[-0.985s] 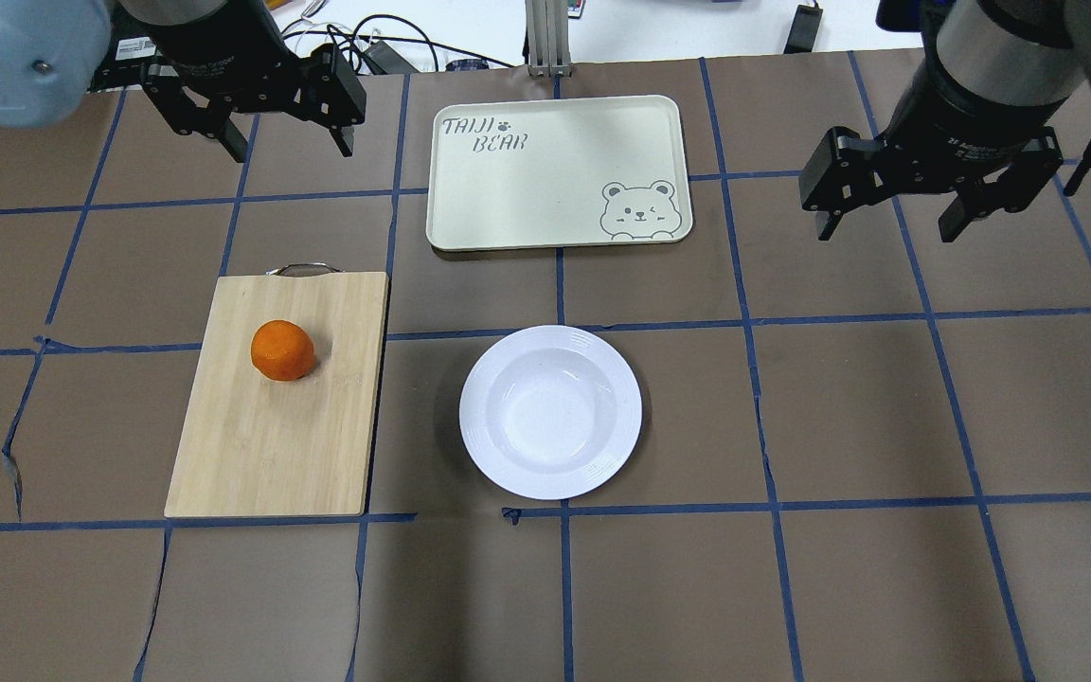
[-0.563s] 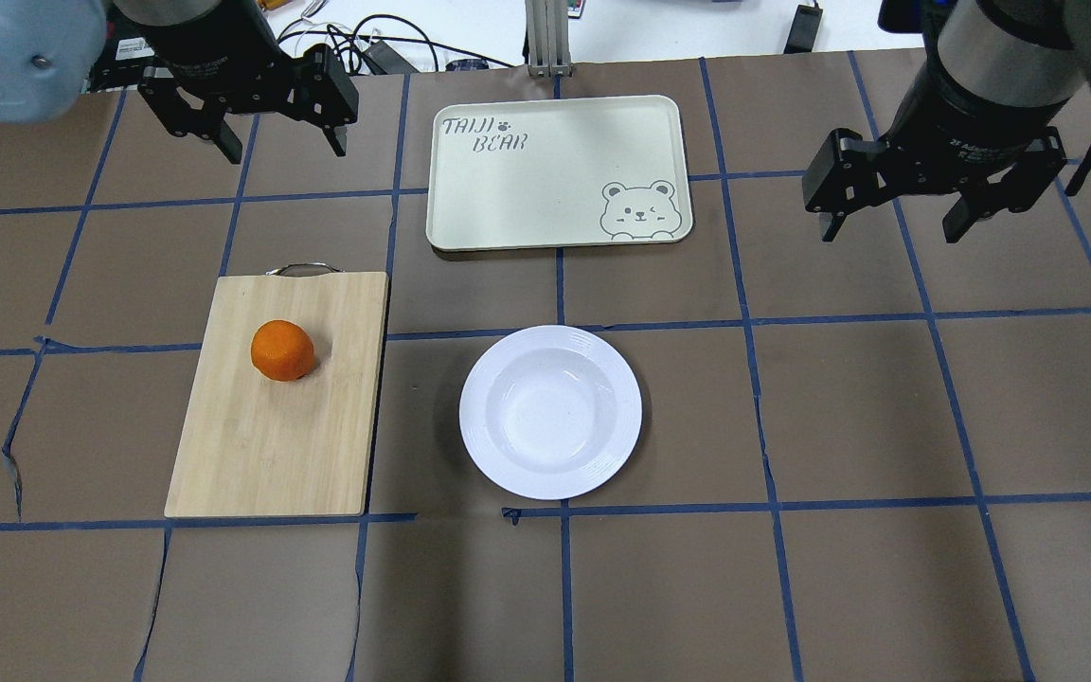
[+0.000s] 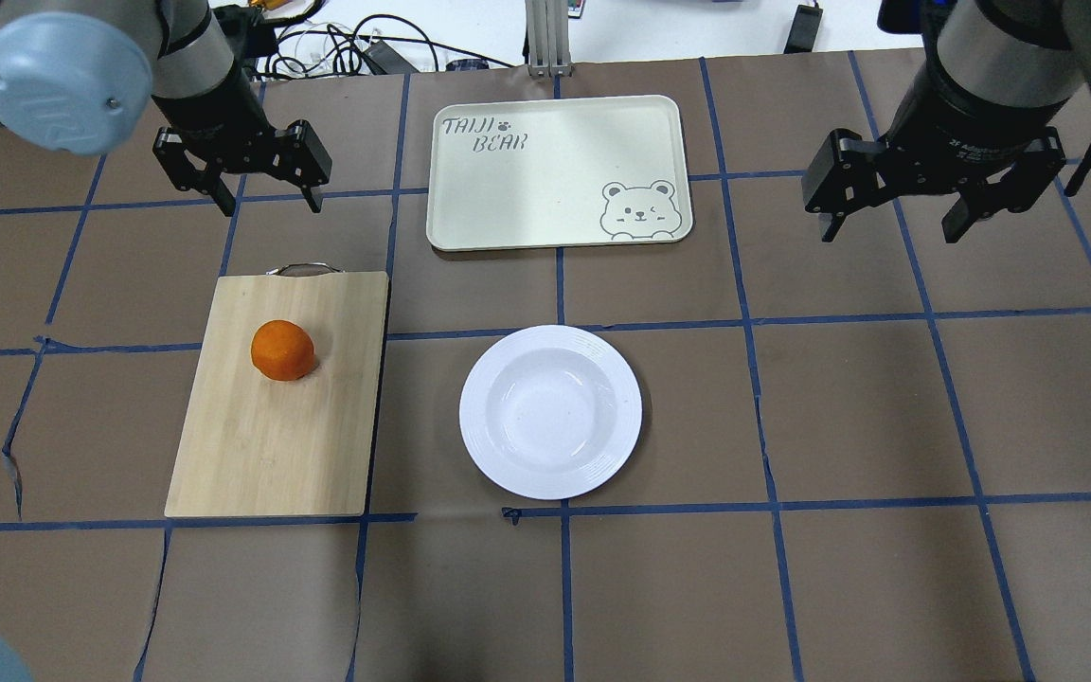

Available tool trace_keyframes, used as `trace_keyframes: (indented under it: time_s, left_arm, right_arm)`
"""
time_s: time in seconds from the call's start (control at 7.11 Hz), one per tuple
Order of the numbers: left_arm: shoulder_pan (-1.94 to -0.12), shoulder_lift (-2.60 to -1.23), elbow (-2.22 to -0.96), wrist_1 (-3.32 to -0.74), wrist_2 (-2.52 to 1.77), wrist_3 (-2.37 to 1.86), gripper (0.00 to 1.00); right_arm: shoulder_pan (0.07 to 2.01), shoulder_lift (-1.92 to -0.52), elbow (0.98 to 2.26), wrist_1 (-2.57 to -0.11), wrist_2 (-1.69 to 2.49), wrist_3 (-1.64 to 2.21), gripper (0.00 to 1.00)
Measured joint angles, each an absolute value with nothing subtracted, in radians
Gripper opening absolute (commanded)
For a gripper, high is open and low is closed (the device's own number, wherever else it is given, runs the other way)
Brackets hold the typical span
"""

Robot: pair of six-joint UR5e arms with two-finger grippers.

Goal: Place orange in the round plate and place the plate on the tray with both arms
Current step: 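Lower the left gripper onto the orange on the cutting board and grasp it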

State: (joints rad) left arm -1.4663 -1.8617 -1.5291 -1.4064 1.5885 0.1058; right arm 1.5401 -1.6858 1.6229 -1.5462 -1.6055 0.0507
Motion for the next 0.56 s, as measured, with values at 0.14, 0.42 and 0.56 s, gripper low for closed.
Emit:
trace_keyframes:
  time_s: [0.14,0.42,0.56]
  left_arm:
    - [-1.434,-1.882,-1.605,-1.333,1.597,0.143,1.0]
    - [-1.411,-1.912,-1.747,-1.189,1.648,0.172,0.99]
    - [-1.409,-1.926,-1.786,-1.151,1.658,0.184,0.99]
  right_arm:
    - [1.54,-1.686,1.623,-1.547,-1.606,0.048,1.0]
    - [1.54,-1.686,1.623,-1.549,-1.608,0.044,1.0]
    - [1.54,-1.686,1.623,-1.549,-1.608,0.042,1.0]
